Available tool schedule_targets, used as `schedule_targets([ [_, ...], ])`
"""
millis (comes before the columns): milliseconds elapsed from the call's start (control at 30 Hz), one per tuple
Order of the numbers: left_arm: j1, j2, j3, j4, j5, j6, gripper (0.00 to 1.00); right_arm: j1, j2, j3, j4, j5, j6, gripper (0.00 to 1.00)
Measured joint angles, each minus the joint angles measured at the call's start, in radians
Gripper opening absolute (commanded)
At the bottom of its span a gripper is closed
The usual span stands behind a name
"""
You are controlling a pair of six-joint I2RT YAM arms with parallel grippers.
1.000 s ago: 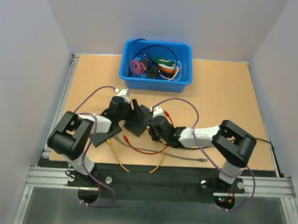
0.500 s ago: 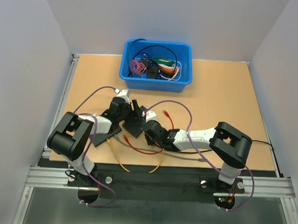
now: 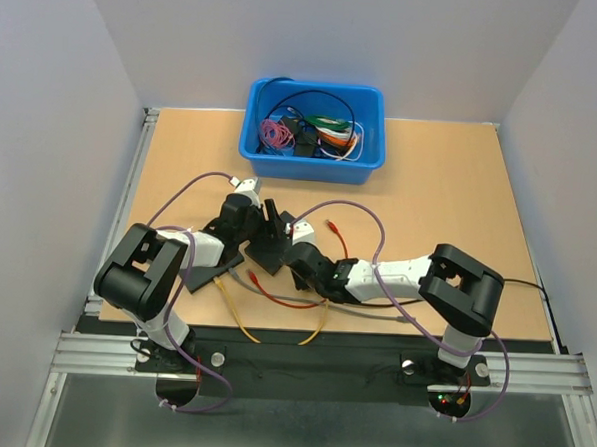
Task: Insert the plug into the switch port
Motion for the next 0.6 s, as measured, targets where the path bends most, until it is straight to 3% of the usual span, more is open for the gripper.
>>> schedule_targets([
  [600, -0.007, 0.0, 0.0, -0.001, -0.01, 0.004, 0.73, 0.0, 0.027, 0.068, -0.082, 0.005, 0.0, 0.0],
])
